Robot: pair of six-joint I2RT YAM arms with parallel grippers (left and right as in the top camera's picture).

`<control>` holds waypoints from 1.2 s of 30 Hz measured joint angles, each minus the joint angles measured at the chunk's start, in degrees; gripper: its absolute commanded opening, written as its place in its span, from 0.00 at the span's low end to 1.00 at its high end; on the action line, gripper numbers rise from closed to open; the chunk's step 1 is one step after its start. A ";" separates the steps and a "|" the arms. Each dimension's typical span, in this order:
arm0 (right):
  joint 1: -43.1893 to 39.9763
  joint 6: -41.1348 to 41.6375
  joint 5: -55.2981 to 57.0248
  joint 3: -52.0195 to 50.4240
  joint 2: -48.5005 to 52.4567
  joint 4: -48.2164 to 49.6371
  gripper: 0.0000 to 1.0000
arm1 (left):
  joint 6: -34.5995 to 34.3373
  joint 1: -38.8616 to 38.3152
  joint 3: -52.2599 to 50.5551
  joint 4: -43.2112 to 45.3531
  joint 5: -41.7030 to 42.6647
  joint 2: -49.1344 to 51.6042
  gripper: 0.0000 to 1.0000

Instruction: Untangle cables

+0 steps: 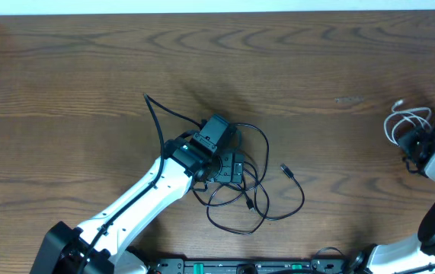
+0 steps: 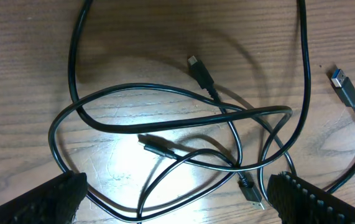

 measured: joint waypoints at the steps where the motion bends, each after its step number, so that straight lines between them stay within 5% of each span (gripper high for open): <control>1: -0.02 -0.26 -0.79 0.04 0.24 0.24 0.08 | 0.00 0.00 0.00 -0.02 0.00 0.00 0.98; 11: -0.61 -1.73 -5.20 0.17 0.72 1.11 0.10 | 0.00 0.00 0.00 -0.02 0.00 0.00 0.98; 15: -0.59 -2.08 -6.10 0.17 0.92 1.68 0.01 | 0.00 0.00 0.00 -0.02 0.00 0.00 0.98; 24: -1.49 -2.34 -7.56 0.04 -0.33 -1.36 0.01 | 0.00 0.00 0.00 -0.02 0.00 0.00 0.98; 36: -2.97 2.71 5.40 -2.54 -6.43 -9.70 0.04 | 0.00 0.00 0.00 -0.02 0.00 0.00 0.98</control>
